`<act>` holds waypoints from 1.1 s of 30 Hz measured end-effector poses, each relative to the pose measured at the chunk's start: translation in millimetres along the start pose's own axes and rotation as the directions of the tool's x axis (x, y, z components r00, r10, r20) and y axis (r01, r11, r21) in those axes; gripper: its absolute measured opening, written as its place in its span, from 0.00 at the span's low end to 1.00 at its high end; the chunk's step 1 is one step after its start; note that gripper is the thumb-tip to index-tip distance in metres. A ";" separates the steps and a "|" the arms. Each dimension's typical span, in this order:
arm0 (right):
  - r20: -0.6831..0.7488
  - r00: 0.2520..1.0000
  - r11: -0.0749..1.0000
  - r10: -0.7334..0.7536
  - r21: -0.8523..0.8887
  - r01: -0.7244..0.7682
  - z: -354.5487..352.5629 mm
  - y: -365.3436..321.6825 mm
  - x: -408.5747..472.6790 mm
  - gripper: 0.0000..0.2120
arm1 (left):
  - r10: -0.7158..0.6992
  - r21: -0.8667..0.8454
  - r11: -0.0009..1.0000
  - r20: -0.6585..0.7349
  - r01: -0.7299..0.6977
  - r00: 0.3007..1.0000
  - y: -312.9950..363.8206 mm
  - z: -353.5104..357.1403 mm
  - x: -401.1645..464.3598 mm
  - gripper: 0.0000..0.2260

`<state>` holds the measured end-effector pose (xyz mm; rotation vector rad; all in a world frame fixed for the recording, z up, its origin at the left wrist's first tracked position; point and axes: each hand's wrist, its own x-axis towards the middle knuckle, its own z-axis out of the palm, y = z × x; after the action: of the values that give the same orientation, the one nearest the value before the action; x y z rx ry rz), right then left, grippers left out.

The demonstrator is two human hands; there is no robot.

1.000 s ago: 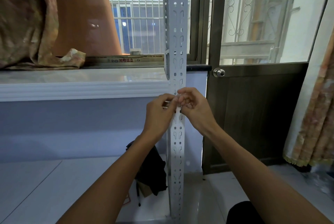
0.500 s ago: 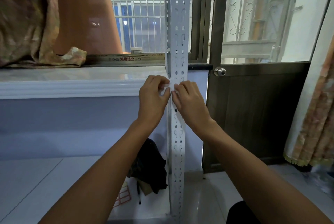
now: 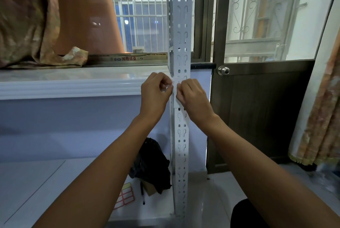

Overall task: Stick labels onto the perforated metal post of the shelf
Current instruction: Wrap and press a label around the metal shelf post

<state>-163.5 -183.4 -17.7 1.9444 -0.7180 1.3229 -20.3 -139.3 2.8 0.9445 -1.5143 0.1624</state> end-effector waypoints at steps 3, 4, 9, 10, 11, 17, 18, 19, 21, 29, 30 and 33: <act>0.014 0.995 0.988 0.095 0.125 -0.096 -6.2 1.6 2.0 0.06 | -0.004 0.016 1.000 0.022 0.004 1.000 0.1 -1.3 1.1 0.07; 0.035 0.993 0.981 0.111 0.157 -0.115 -8.7 3.8 1.1 0.06 | -0.008 0.017 1.000 0.028 0.007 1.000 0.5 -1.4 1.2 0.07; 0.091 0.994 0.982 0.061 0.172 -0.076 -13.8 7.0 -3.5 0.06 | 0.029 0.040 0.999 0.051 -0.031 0.998 -0.9 1.4 -3.8 0.09; 0.090 0.995 0.985 0.049 0.159 -0.063 -13.2 7.0 -2.7 0.06 | 0.036 0.049 0.998 0.058 -0.039 0.998 -2.0 1.9 -4.8 0.10; 0.095 0.995 0.989 0.036 0.141 -0.049 -12.5 7.1 -2.1 0.06 | 0.041 0.054 0.998 0.068 -0.045 0.997 -2.8 2.3 -5.6 0.11; 0.128 0.992 0.999 -0.015 0.037 0.011 -8.1 8.4 -2.1 0.04 | 0.066 0.072 0.995 0.087 -0.072 0.994 -5.5 1.4 -6.1 0.12; 0.125 0.992 0.999 -0.025 0.029 0.022 -7.4 9.2 -1.7 0.03 | 0.071 0.078 0.994 0.087 -0.077 0.994 -5.6 1.5 -6.3 0.12; 0.126 0.991 0.999 -0.035 0.022 0.032 -6.7 10.4 -1.2 0.03 | 0.075 0.085 0.993 0.087 -0.082 0.993 -5.5 1.6 -6.5 0.11; 0.136 0.990 0.999 -0.041 0.008 0.040 -6.5 12.0 0.9 0.03 | 0.082 0.094 0.991 0.087 -0.090 0.993 -5.4 2.1 -6.6 0.11; 0.145 0.987 0.990 0.064 0.118 -0.082 -14.8 5.5 8.3 0.04 | 0.067 0.082 0.994 0.086 -0.074 0.994 -4.7 0.5 -5.4 0.11; 0.163 0.984 0.986 0.072 0.136 -0.094 -17.1 6.7 8.5 0.04 | 0.064 0.075 0.995 0.085 -0.070 0.994 -4.7 0.4 -5.6 0.11; 0.207 0.977 0.990 0.043 0.121 -0.069 -21.5 7.5 8.1 0.03 | 0.056 0.061 0.996 0.077 -0.061 0.995 -5.8 1.2 -6.3 0.11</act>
<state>-178.7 -172.0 -2.8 2.2009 -0.8094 1.2404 -18.4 -140.9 -5.5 0.9666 -1.6150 0.2201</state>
